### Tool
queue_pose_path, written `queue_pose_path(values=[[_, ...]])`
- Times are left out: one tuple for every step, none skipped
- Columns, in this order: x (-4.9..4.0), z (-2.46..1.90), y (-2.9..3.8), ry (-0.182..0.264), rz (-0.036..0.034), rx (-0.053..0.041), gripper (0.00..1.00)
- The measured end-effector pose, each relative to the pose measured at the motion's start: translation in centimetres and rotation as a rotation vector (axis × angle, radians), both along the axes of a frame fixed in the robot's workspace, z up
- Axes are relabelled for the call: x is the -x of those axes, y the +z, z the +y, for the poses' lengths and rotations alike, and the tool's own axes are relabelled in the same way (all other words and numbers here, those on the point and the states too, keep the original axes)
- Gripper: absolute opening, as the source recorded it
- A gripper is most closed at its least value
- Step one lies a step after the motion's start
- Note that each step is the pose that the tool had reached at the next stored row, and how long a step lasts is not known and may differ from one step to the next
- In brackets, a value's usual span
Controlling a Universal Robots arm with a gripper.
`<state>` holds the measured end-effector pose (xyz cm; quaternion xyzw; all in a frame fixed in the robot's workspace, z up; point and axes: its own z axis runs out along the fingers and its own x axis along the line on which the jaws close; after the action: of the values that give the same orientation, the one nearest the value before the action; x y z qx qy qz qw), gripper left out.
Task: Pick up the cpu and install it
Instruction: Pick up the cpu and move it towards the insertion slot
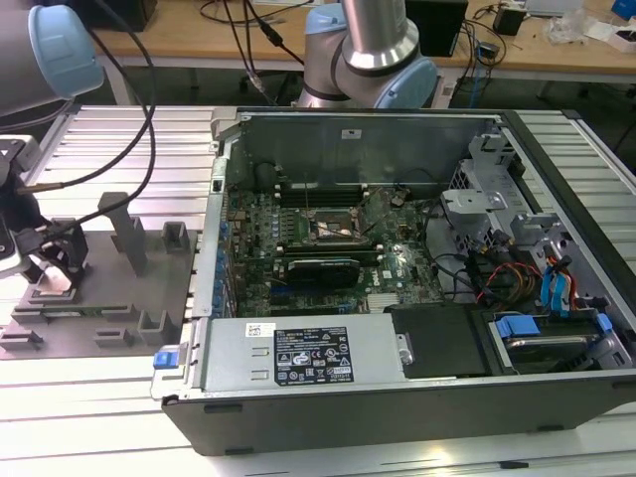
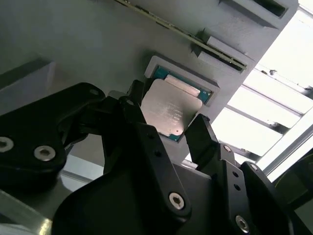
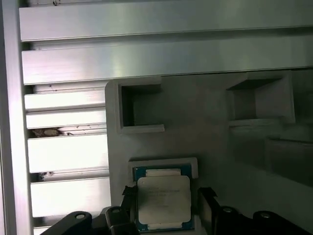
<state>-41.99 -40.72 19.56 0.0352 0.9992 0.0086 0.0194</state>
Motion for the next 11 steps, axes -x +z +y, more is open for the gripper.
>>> queue_pose_path(values=[[0.05,0.0,0.0,0.007,0.0001,0.0009,0.62],[0.05,0.0,-0.01,0.017,0.0002,0.0017,0.62],[0.06,0.0,-0.03,0.024,0.0001,0.002,0.62],[0.07,0.0,-0.09,0.04,0.0001,0.0023,0.62],[0.06,0.0,-0.15,0.052,0.0003,0.0034,0.62],[0.06,0.0,-0.22,0.052,0.0003,0.0035,0.62],[0.06,0.0,-0.29,0.052,0.0001,0.0034,0.62],[0.06,0.0,-0.36,0.052,0.0,0.0033,0.62],[0.07,0.0,-0.45,0.052,0.0004,0.0035,0.62],[0.07,0.0,-0.46,0.052,0.0005,0.0036,0.62],[0.06,0.0,-0.51,0.053,0.0002,0.0035,0.62]])
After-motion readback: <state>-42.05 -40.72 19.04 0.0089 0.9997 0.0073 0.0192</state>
